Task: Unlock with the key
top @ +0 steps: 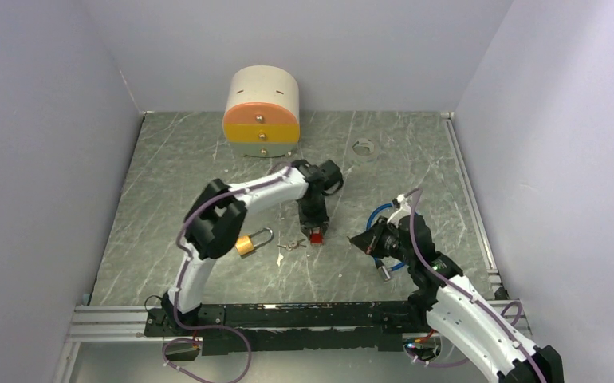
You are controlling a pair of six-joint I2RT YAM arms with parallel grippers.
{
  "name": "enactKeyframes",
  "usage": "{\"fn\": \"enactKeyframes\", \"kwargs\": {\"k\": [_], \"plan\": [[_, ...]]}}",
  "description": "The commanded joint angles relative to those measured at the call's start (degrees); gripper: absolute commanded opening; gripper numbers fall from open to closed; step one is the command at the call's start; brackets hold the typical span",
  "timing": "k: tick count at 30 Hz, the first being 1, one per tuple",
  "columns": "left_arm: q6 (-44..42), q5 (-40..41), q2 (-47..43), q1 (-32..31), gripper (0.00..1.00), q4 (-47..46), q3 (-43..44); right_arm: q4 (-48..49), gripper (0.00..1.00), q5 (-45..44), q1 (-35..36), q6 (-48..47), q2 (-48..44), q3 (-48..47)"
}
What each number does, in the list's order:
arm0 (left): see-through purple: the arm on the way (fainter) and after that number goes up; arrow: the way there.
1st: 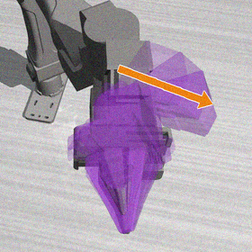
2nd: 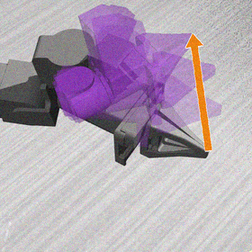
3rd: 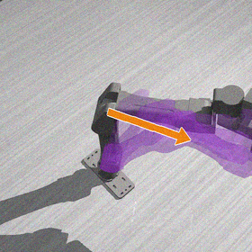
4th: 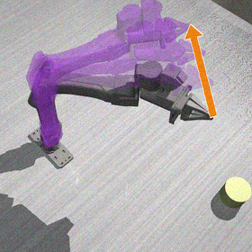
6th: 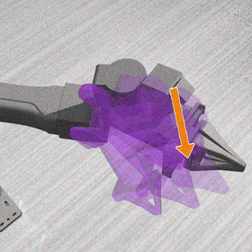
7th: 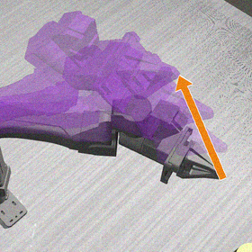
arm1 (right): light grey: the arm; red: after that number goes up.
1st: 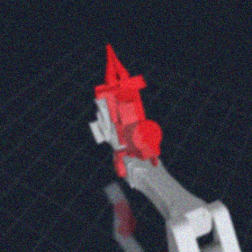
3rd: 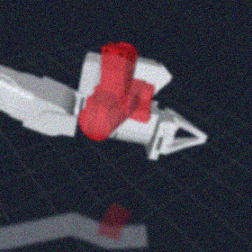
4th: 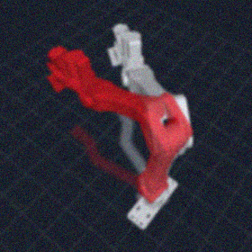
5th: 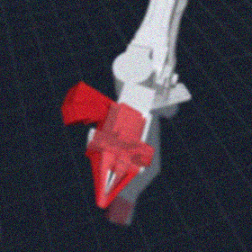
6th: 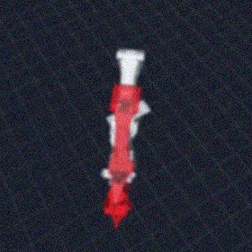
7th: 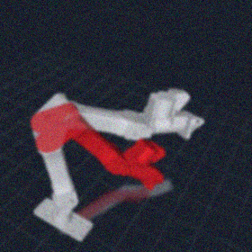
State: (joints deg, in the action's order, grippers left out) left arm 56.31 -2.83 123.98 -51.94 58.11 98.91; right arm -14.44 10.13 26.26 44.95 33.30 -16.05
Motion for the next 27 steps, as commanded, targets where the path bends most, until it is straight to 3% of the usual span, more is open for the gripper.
{"fn": "enactKeyframes", "kwargs": {"k": [1,6,13,23,27], "plan": [[3.31,-10.86,-14.17,8.0,0.02,-0.86,-1.3,16.39,0.0,13.45,0.14,0.25,2.01,-3.34],[9.51,-18.45,-22.78,17.25,0.03,1.48,-2.63,24.39,0.0,15.84,3.75,2.26,11.04,-8.83],[10.16,-25.93,-31.17,26.06,0.03,2.81,-3.14,27.5,0.0,14.58,10.86,-0.09,24.36,-22.17],[10.08,-38.45,-35.63,28.56,0.03,0.63,-7.86,33.94,0.0,13.71,14.74,0.6,31.63,-29.44],[8.98,-39.06,-35.84,28.72,0.03,2.63,-7.45,33.76,0.0,12.77,14.83,0.14,32.06,-29.85]]}}
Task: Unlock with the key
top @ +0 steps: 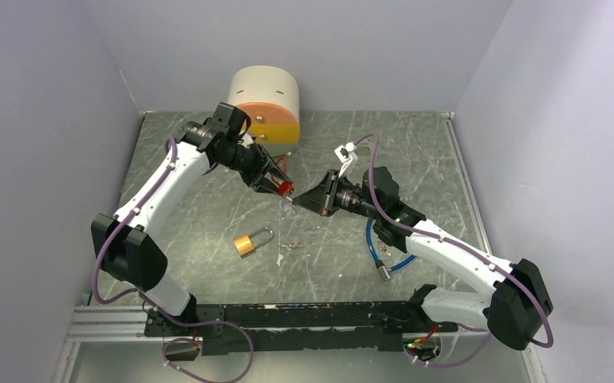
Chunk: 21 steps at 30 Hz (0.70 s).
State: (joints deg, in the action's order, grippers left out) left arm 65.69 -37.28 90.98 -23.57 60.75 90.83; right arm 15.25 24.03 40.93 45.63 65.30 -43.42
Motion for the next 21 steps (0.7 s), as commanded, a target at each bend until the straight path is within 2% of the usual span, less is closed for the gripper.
{"fn": "enactKeyframes", "kwargs": {"k": [1,13,21], "plan": [[-0.45,-4.45,-2.91,0.37,0.03,0.0,0.62,3.98,0.0,-1.6,0.2,-0.62,0.01,-2.46],[1.56,-3.63,-4.27,0.63,0.02,-1.61,-1.61,5.79,0.0,-4.78,0.28,0.22,-2.67,-0.02],[4.5,-3.07,-5.8,0.75,0.02,-3.65,-4.0,3.52,0.0,-6.92,0.31,0.58,-2.17,-0.64]]}}
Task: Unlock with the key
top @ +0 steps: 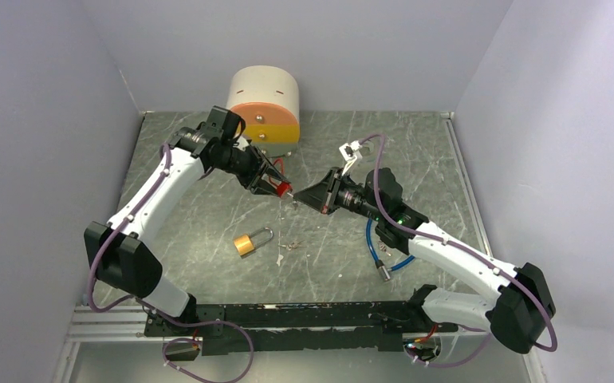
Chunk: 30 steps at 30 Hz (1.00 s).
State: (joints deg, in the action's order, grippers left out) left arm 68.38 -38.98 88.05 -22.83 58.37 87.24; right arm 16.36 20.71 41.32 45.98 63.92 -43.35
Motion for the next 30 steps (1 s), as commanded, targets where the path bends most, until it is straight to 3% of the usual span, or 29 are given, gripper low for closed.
{"fn": "enactKeyframes", "kwargs": {"k": [1,30], "plan": [[2.16,-1.51,-3.05,0.06,0.03,-1.47,-0.66,2.3,0.0,-4.06,-0.09,0.37,-0.85,-0.68],[10.48,6.45,-4.88,-0.02,0.03,-4.53,-1.79,-21.33,0.0,-16.11,3.31,6.62,13.49,-19.26]]}}
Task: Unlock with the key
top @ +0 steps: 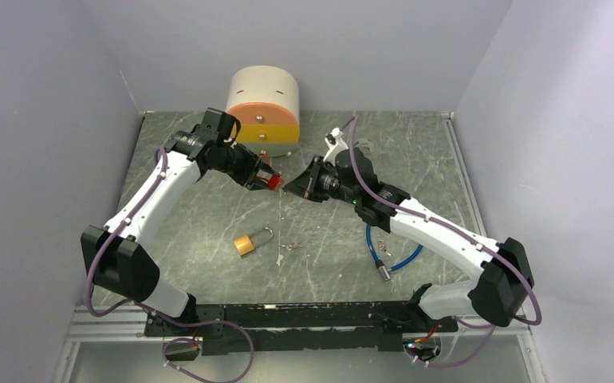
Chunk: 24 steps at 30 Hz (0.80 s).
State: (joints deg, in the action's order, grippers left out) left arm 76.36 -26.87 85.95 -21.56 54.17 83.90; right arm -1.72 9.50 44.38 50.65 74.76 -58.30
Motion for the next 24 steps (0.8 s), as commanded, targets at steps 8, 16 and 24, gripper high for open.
{"fn": "enactKeyframes", "kwargs": {"k": [8,16,24], "plan": [[2.67,-6.22,-2.4,-1.29,0.02,-0.65,1.4,-9.22,0.0,-6.21,0.34,5.84,6.98,-8.79],[2.87,-7.26,-3.11,-1.29,0.02,-1.54,-0.12,-6.53,0.0,-6.01,0.19,5.19,8.6,-9.94],[1.69,-5.78,-4.64,-1.29,0.02,-4.46,-0.92,9.71,0.11,1.79,-1.85,1.47,2.08,1.38]]}}
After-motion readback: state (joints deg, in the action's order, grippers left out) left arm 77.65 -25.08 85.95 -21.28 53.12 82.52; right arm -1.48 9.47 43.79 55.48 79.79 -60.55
